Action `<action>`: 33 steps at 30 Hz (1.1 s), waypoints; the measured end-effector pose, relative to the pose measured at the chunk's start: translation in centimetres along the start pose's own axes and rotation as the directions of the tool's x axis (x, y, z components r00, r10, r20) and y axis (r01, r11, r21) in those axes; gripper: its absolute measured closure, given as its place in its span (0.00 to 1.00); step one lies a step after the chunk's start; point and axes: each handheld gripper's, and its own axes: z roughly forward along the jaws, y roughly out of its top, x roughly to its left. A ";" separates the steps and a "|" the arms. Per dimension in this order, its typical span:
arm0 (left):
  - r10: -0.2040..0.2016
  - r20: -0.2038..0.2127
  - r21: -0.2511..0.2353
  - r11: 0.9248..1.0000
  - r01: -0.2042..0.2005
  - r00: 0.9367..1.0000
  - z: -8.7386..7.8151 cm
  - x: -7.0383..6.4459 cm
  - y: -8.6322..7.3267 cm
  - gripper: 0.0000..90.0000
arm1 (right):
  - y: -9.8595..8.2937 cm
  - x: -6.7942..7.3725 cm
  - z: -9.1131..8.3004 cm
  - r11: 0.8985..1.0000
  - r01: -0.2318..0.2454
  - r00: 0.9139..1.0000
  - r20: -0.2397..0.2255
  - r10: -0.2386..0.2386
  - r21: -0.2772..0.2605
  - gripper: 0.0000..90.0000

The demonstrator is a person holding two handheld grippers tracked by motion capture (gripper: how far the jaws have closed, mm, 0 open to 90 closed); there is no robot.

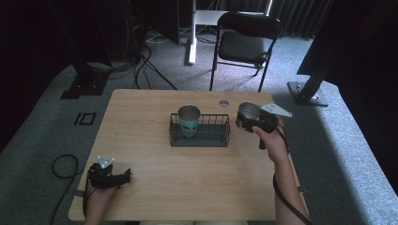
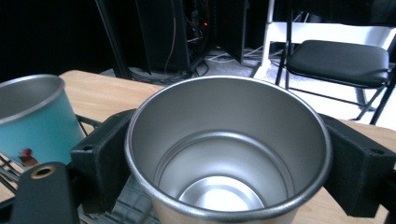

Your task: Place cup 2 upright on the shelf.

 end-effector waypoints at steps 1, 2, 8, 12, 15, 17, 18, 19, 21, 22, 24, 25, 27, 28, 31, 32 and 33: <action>0.000 0.000 0.000 1.000 0.000 1.000 0.0 0.0 0.0 0.01 | 0.4 0.4 0.2 1.000 0.004 1.000 -0.008 -0.004 -0.003 0.15; 0.001 0.000 0.001 1.000 -0.001 1.000 0.0 0.0 0.0 0.01 | 0.5 0.5 0.2 1.000 0.006 1.000 -0.011 -0.006 -0.005 0.15; 0.000 0.000 0.000 1.000 0.000 1.000 0.0 0.0 0.0 0.01 | 1.3 1.5 0.6 1.000 0.009 0.999 -0.035 -0.010 -0.015 0.15; 0.000 0.000 0.000 1.000 0.000 1.000 0.0 0.0 0.0 0.01 | 2.1 2.5 1.0 1.000 0.020 0.998 -0.056 -0.021 -0.023 0.15; 0.000 0.000 0.000 1.000 0.000 1.000 0.0 0.0 0.0 0.01 | 2.3 2.8 1.2 0.999 0.022 0.998 -0.061 -0.024 -0.023 0.15; 0.000 0.000 0.000 1.000 0.000 1.000 0.0 0.0 0.0 0.01 | 2.5 3.1 1.4 0.999 0.025 0.997 -0.068 -0.026 -0.023 0.15; 0.000 0.000 0.000 1.000 0.000 1.000 0.0 0.0 0.0 0.01 | 2.7 3.3 1.5 0.999 0.024 0.997 -0.073 -0.026 -0.025 0.15; 0.000 0.000 0.000 1.000 0.000 1.000 0.0 0.0 0.0 0.01 | 2.8 3.4 1.5 0.999 0.024 0.997 -0.076 -0.026 -0.025 0.15; 0.000 0.000 0.000 1.000 0.000 1.000 0.0 0.0 0.0 0.01 | 3.0 3.7 1.7 0.999 0.028 0.996 -0.080 -0.030 -0.027 0.15; 0.000 0.000 0.000 1.000 0.000 1.000 0.0 0.0 0.0 0.01 | 3.0 3.9 1.8 0.999 0.027 0.996 -0.086 -0.029 -0.027 0.15; 0.000 0.000 0.000 1.000 0.000 1.000 0.0 0.0 0.0 0.01 | 3.3 4.5 2.1 0.999 0.034 0.995 -0.097 -0.036 -0.028 0.15; 0.000 0.000 0.000 1.000 0.000 1.000 0.0 0.0 0.0 0.01 | 3.3 4.5 2.1 0.999 0.034 0.995 -0.097 -0.036 -0.028 0.15; 0.000 0.000 0.000 1.000 0.000 1.000 0.0 0.0 0.0 0.01 | 3.4 5.1 2.4 0.999 0.040 0.993 -0.109 -0.043 -0.026 0.15; 0.000 0.000 0.000 1.000 0.000 1.000 0.0 0.0 0.0 0.01 | 3.4 5.1 2.4 0.999 0.040 0.993 -0.109 -0.043 -0.026 0.15; 0.000 0.000 0.000 1.000 0.000 1.000 0.0 0.0 0.0 0.01 | 3.5 5.6 2.8 0.999 0.047 0.992 -0.120 -0.049 -0.024 0.15; 0.000 0.000 0.000 1.000 0.000 1.000 0.0 0.0 0.0 0.01 | 3.5 5.8 3.0 0.999 0.046 0.991 -0.123 -0.049 -0.023 0.15; 0.000 0.000 0.001 1.000 0.000 1.000 0.0 0.0 0.0 0.01 | 3.5 5.9 3.1 0.999 0.046 0.991 -0.125 -0.048 -0.023 0.15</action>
